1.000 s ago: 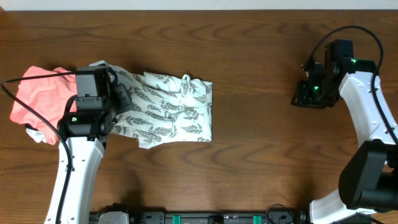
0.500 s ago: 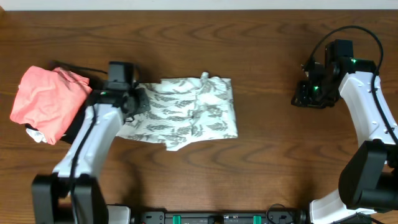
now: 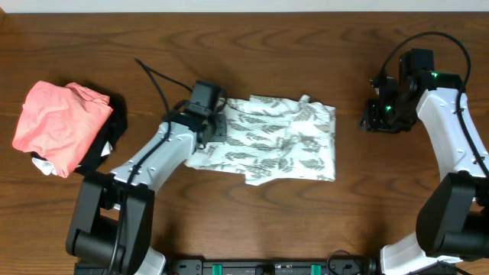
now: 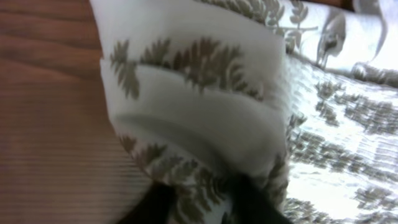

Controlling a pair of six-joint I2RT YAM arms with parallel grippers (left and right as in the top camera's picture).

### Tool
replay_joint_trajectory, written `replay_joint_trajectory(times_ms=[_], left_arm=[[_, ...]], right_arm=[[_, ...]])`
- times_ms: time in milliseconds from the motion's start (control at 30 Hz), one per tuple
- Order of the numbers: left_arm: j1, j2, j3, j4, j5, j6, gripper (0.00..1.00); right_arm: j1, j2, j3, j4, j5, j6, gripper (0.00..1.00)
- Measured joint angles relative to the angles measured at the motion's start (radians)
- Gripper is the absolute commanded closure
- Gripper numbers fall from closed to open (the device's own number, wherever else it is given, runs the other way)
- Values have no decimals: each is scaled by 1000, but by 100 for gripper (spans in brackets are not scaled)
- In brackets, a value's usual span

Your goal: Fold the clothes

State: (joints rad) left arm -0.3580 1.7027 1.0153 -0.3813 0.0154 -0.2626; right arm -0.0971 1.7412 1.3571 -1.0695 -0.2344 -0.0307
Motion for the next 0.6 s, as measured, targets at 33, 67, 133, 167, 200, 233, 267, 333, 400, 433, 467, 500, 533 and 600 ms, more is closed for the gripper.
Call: replay_joint_trajectory(times_ms=[33, 67, 133, 167, 200, 233, 267, 333, 400, 433, 467, 500, 533, 600], left_arm=[[-7, 0, 0, 0, 0, 3, 15], [-10, 0, 0, -1, -2, -1, 11], [-8, -1, 0, -11, -18, 1, 6], [-5, -2, 0, -16, -26, 0, 5], [-3, -7, 0, -23, -38, 1, 4], [-3, -16, 0, -27, -49, 5, 2], [-2, -32, 0, -30, -56, 10, 0], [-2, -72, 0, -30, -70, 20, 2], [-4, -129, 0, -27, -79, 28, 2], [-6, -156, 0, -23, -84, 29, 2], [-9, -186, 0, -14, -87, 32, 2], [-13, -205, 0, -6, -92, 36, 2], [-23, -225, 1, 8, -97, 43, 2], [-47, -237, 2, 25, -101, 58, 2]], right_arm=[[0, 0, 0, 0, 0, 0, 69], [0, 0, 0, 0, 0, 0, 69], [0, 0, 0, 0, 6, 0, 69], [0, 0, 0, 0, 7, 0, 69], [0, 0, 0, 0, 8, 0, 69], [0, 0, 0, 0, 11, 0, 69], [0, 0, 0, 1, 11, 0, 69], [0, 0, 0, 2, 14, 0, 69], [0, 0, 0, 2, 17, 0, 69], [0, 0, 0, 2, 18, 0, 69], [0, 0, 0, 2, 19, 0, 69], [0, 0, 0, 2, 19, 0, 69], [0, 0, 0, 2, 19, 0, 69], [0, 0, 0, 2, 19, 0, 69]])
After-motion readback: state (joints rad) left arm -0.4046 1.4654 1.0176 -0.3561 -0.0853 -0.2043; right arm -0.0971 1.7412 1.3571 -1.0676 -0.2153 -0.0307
